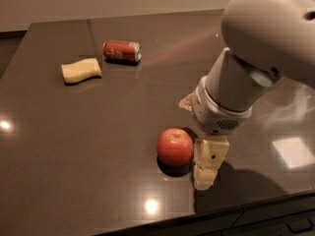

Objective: Pick apple

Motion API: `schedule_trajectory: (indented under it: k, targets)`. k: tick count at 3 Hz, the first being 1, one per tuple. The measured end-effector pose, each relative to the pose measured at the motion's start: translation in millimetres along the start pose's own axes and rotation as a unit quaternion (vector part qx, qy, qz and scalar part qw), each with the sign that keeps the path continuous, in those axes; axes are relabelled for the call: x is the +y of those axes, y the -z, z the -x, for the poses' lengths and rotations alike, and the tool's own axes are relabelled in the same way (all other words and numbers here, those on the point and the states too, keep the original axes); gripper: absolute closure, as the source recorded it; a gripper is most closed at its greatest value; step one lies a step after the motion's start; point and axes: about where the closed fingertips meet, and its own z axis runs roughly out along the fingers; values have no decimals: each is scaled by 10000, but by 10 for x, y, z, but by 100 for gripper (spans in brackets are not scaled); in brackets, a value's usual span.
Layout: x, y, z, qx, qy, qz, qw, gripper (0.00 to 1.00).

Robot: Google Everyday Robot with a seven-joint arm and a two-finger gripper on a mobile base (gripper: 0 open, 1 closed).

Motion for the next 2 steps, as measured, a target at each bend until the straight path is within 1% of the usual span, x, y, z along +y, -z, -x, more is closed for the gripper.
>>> schedule_trajectory:
  k: [1,2]
  targets:
    - [28,-128,111,-41,73,151,9999,0]
    - [18,-203,216,-161,15,272,9995,20]
